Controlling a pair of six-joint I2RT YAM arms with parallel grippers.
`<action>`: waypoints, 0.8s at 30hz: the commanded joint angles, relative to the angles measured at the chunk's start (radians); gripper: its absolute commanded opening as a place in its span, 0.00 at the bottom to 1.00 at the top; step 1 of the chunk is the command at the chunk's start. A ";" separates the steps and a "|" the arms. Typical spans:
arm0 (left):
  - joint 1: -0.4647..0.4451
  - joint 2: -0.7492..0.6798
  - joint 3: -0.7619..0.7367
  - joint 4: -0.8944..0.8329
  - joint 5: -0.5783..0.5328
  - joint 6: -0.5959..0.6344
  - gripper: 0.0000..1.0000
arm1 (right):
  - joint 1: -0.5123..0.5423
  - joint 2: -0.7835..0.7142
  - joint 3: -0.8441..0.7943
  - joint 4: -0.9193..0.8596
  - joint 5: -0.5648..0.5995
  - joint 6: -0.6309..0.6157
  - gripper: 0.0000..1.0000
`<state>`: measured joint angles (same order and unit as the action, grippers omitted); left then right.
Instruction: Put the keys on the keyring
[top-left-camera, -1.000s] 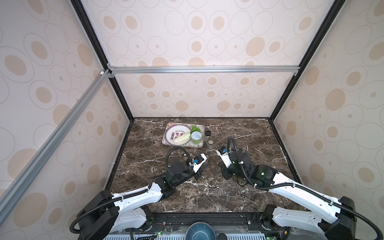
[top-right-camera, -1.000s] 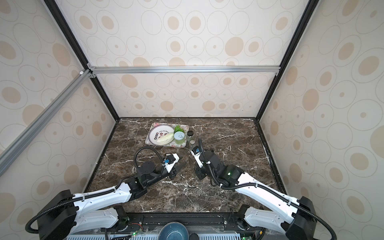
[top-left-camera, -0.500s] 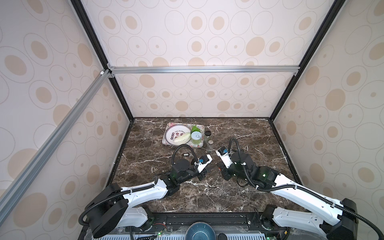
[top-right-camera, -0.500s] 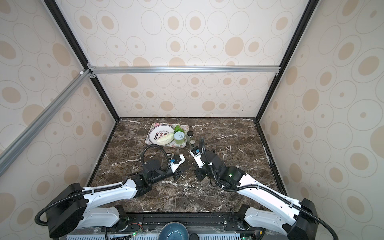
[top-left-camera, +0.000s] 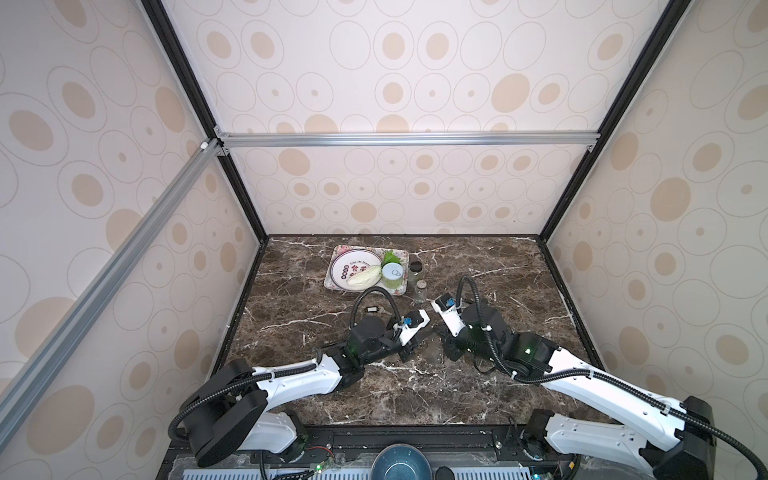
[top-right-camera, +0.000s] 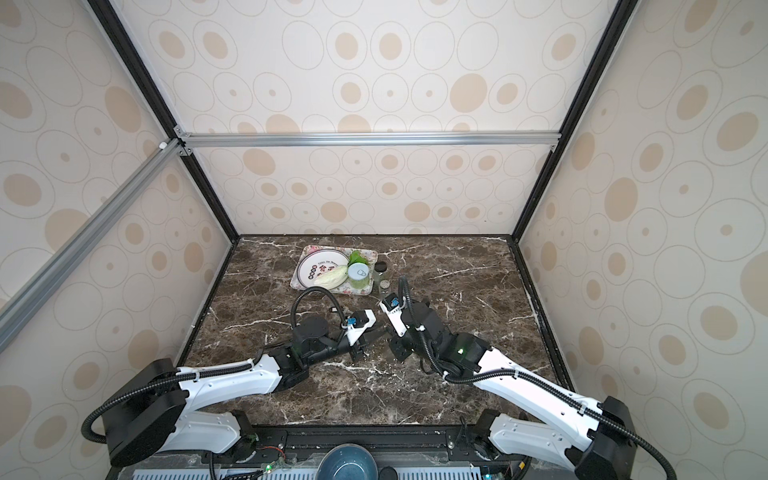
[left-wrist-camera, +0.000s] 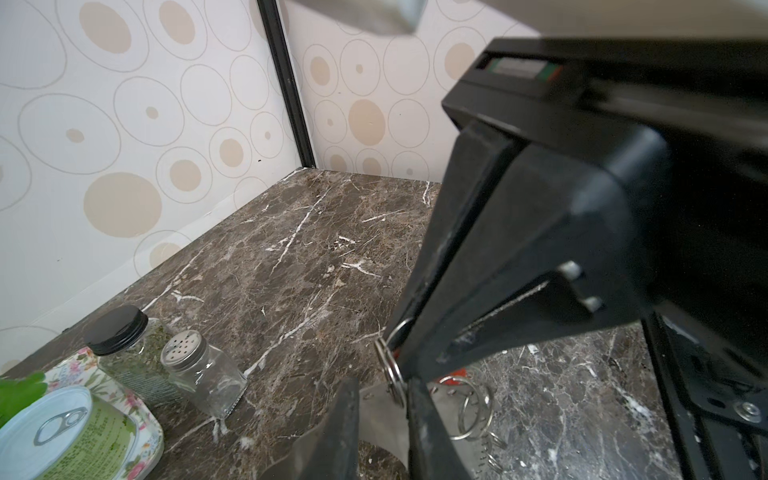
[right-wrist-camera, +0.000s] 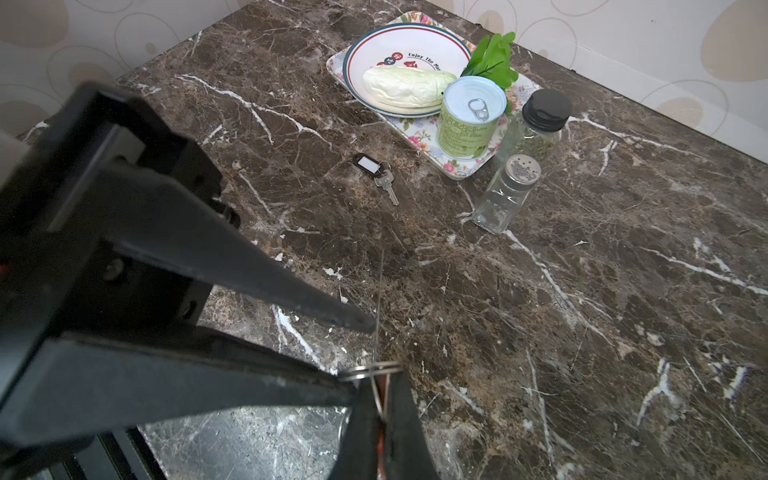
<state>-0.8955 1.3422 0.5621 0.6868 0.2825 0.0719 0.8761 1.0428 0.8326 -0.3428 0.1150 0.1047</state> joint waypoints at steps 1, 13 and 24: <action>-0.008 0.007 0.051 0.020 -0.017 0.008 0.13 | 0.018 -0.014 -0.010 0.036 -0.024 -0.014 0.00; -0.008 -0.004 0.025 0.065 -0.072 0.011 0.00 | 0.021 0.000 -0.016 0.055 -0.004 0.003 0.00; -0.008 -0.024 -0.045 0.176 -0.076 0.010 0.00 | -0.108 0.034 -0.058 0.096 -0.116 0.135 0.00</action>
<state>-0.8997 1.3445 0.5266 0.7540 0.2188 0.0753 0.8238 1.0660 0.8066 -0.2573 0.0692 0.1768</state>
